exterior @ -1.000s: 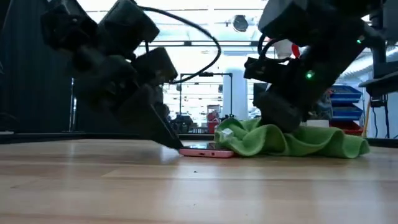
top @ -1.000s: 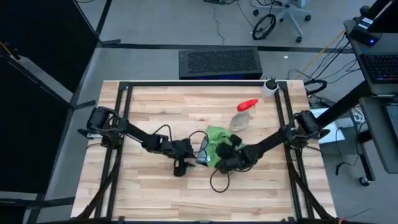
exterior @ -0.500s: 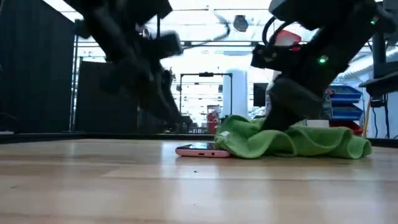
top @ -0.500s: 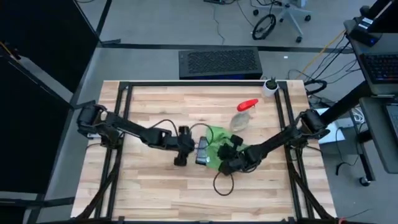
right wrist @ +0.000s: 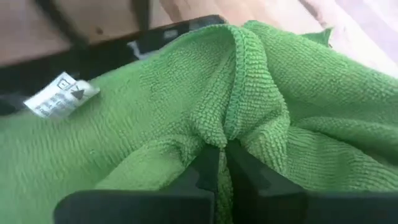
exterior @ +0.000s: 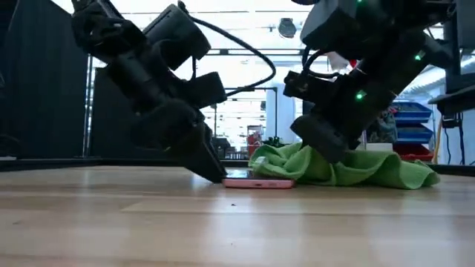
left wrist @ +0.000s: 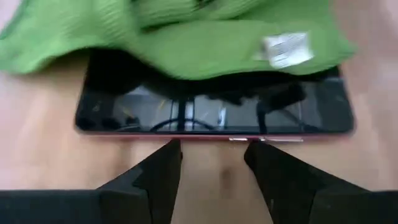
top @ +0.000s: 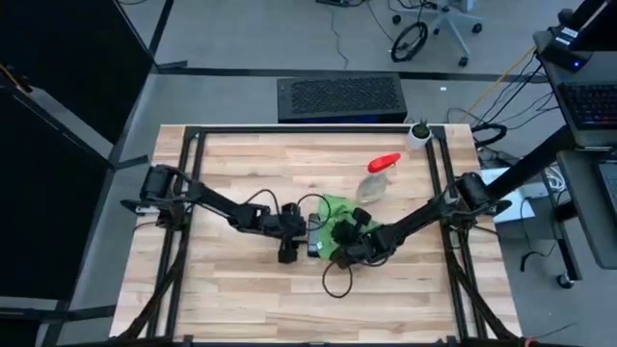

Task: Apply microfiber cloth
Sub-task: Wipe the back and front of the cellphone with the green microfiber cloth

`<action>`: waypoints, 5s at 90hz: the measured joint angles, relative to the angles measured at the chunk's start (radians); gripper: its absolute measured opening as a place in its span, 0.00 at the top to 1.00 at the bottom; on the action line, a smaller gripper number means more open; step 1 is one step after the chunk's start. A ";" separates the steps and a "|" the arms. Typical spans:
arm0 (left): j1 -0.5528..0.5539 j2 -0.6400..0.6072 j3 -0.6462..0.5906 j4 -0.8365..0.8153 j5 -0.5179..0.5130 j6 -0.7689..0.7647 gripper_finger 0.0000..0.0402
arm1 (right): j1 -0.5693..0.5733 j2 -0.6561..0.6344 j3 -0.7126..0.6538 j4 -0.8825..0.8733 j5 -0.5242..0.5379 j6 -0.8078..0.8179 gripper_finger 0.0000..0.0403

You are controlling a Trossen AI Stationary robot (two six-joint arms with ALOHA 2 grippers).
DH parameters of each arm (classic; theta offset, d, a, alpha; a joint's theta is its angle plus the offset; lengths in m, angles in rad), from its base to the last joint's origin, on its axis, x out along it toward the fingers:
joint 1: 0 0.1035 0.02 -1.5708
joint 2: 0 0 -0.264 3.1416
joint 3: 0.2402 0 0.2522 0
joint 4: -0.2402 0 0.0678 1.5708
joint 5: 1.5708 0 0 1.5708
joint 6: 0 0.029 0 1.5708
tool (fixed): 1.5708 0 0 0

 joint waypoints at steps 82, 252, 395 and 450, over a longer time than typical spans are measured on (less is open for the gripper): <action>0.095 -0.034 0.155 -0.174 0.034 0.274 0.54 | 0.194 -0.291 0.082 -0.312 -0.158 0.056 1.00; 0.128 0.065 0.100 -0.046 0.140 0.269 0.54 | 0.115 0.026 0.098 -0.102 -0.181 0.142 1.00; 0.151 0.032 0.100 -0.060 0.163 0.207 0.54 | 0.344 -0.059 0.086 -0.379 -0.227 0.466 1.00; 0.143 -0.129 0.098 -0.319 0.049 0.122 0.54 | 0.112 -0.012 0.088 -0.298 -0.079 0.198 1.00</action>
